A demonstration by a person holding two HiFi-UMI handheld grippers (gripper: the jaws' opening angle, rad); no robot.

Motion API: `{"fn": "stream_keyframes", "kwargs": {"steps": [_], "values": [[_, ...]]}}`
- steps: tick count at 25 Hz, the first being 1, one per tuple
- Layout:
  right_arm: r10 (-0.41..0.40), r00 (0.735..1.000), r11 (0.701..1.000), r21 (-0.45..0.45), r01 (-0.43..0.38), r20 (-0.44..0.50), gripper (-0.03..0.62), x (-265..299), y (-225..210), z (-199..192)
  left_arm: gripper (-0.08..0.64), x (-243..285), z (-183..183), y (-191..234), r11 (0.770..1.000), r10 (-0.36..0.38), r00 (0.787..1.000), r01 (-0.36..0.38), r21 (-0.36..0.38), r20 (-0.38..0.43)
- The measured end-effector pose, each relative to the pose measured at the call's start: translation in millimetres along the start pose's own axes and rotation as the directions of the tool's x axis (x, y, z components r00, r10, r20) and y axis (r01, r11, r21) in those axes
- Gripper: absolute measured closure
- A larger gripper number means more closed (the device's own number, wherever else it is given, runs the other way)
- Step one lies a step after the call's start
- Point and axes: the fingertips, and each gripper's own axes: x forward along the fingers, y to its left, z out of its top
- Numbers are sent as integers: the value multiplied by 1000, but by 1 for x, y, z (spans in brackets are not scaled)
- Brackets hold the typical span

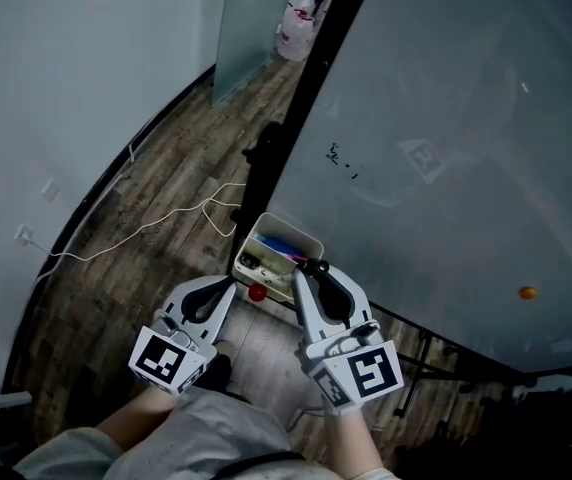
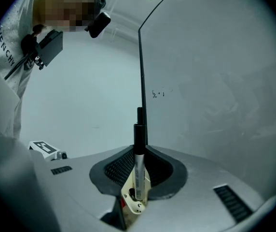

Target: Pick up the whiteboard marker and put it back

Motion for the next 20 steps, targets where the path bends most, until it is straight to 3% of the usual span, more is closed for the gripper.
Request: {"fn": "stream_keyframes", "kwargs": {"steps": [20], "values": [[-15, 998, 999, 38, 17, -69, 515, 6, -10, -42, 545, 3, -26, 16, 999, 35, 999, -36, -24, -40]]}}
